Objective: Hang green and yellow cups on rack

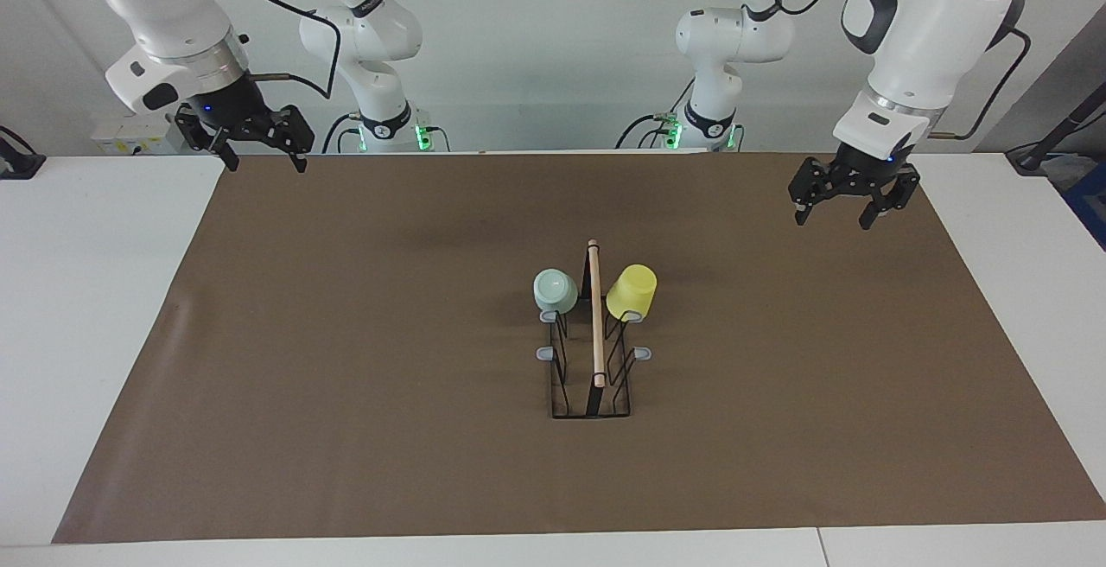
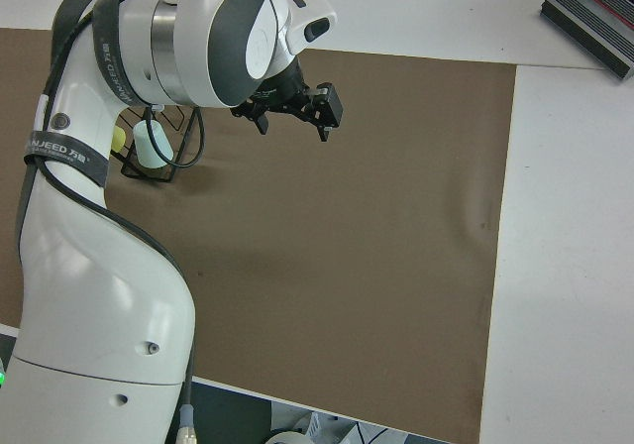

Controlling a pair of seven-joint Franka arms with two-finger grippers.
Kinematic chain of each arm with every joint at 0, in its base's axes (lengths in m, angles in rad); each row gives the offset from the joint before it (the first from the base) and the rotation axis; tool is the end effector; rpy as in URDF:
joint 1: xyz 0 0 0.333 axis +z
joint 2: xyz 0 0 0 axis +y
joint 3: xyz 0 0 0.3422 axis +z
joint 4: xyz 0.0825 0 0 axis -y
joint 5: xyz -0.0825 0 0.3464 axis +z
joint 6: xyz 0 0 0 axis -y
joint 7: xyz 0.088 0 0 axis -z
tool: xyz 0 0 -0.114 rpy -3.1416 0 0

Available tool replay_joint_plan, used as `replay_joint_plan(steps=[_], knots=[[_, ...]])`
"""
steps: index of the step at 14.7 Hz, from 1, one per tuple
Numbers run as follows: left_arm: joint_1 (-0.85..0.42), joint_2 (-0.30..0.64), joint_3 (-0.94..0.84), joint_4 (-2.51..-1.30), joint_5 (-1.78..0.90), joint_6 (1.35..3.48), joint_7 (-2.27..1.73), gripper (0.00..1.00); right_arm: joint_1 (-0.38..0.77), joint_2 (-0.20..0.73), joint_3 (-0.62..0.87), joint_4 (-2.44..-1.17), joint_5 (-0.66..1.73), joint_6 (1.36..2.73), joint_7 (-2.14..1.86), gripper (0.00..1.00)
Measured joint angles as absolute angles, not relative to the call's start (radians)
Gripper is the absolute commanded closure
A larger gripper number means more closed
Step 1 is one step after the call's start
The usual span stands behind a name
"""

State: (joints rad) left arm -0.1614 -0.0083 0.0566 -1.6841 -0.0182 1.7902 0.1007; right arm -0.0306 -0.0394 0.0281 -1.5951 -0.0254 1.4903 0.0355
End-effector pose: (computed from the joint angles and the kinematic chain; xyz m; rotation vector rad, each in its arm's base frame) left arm 0.5302 -0.0573 0.6184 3.1018 -0.3152 0.1785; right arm 0.4944 -0.0040 0.6464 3.1118 -0.0611 -0.1011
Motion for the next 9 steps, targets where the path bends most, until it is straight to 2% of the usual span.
replay_joint_plan(steps=[4,9], knots=[[-0.152,-0.006,0.082,-1.627,-0.019,1.691,0.159,0.0,0.01,-0.039,-0.014,-1.595,-0.027,1.497,0.036,0.0],[-0.11,-0.006,0.059,-1.619,-0.019,1.663,0.159,0.0,0.036,-0.039,-0.057,-1.599,-0.04,1.498,0.03,0.0]])
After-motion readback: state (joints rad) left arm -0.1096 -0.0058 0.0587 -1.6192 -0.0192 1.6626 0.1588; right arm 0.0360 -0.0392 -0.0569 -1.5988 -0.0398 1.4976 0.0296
